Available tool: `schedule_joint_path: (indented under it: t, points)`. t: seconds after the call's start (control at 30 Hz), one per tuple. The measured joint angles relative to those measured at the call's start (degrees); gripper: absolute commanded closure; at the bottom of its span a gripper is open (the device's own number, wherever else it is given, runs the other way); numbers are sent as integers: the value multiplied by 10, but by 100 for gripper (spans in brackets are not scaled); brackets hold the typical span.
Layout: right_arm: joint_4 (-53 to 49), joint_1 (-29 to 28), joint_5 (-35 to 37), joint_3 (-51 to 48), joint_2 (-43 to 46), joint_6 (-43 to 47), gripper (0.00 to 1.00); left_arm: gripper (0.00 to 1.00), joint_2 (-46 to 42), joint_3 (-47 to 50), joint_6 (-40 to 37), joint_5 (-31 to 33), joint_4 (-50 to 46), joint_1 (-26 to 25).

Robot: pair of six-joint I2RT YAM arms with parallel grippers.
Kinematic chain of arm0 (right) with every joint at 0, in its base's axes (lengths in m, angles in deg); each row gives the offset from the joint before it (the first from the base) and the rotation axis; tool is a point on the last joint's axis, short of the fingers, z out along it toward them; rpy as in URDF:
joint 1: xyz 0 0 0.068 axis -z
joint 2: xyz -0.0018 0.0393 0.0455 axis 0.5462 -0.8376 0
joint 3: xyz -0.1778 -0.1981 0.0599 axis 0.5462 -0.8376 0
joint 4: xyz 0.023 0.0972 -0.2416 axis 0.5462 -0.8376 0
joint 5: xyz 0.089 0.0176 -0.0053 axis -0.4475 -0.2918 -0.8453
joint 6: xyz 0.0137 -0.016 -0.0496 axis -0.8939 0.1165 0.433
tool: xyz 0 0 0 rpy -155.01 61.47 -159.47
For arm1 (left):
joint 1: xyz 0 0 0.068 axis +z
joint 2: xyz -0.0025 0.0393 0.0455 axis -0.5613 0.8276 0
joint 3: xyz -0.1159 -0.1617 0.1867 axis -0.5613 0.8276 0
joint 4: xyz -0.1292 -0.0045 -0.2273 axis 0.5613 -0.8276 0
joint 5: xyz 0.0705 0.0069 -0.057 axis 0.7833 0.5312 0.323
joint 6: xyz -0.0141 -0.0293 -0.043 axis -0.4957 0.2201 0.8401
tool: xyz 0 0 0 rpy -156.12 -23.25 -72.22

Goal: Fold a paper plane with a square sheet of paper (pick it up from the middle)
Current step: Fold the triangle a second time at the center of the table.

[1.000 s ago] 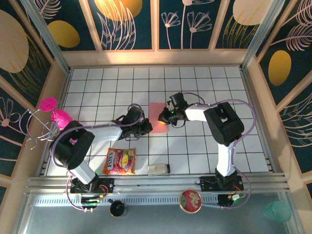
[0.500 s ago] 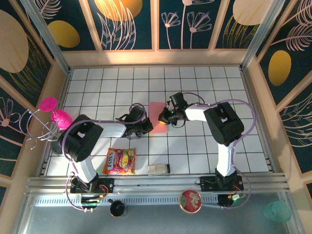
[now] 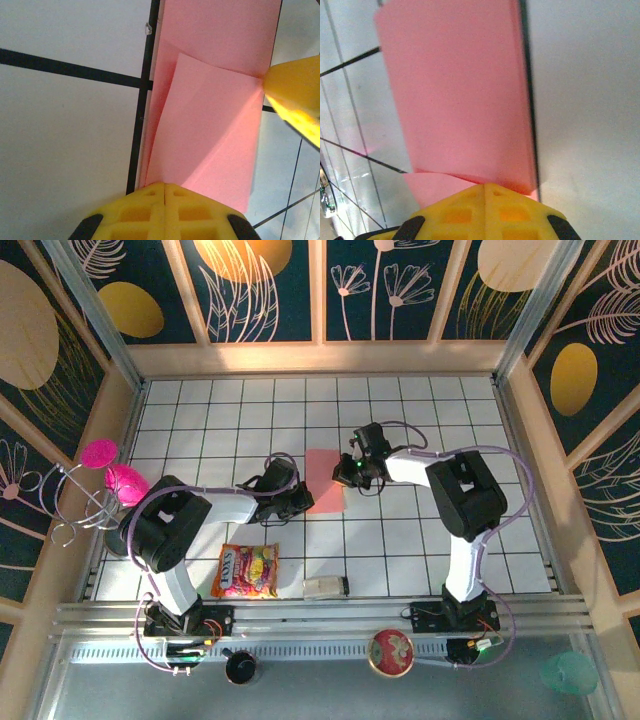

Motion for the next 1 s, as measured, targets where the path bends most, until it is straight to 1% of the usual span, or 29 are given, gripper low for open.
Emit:
schedule_joint_path:
  t: [0.1, 0.23, 0.37, 0.53, 0.7, 0.77, 0.87, 1.0]
  points:
    - [5, -22, 2, 0, 12, 3, 100, 100, 0, 0, 0, 0, 0, 0]
    - [8, -55, -3, 0, 6, 0, 100, 100, 0, 0, 0, 0, 0, 0]
    - [10, -62, -5, 0, -12, -3, 100, 100, 0, 0, 0, 0, 0, 0]
    - [14, -28, -14, -6, -20, -5, 100, 100, 0, 5, 0, 0, 7, 0]
    - [17, 41, -22, -10, -20, -4, 100, 100, -2, 10, 0, 0, 17, 0]
    - [15, 61, -13, -10, -16, -3, 100, 100, -2, 10, 0, 0, 17, 0]
    - [8, 74, 6, -11, -2, -3, 91, 100, -5, 8, 0, -3, 9, 0]
    - [11, 62, 14, -29, 44, -13, 79, 84, -8, -15, -6, -6, -28, 0]
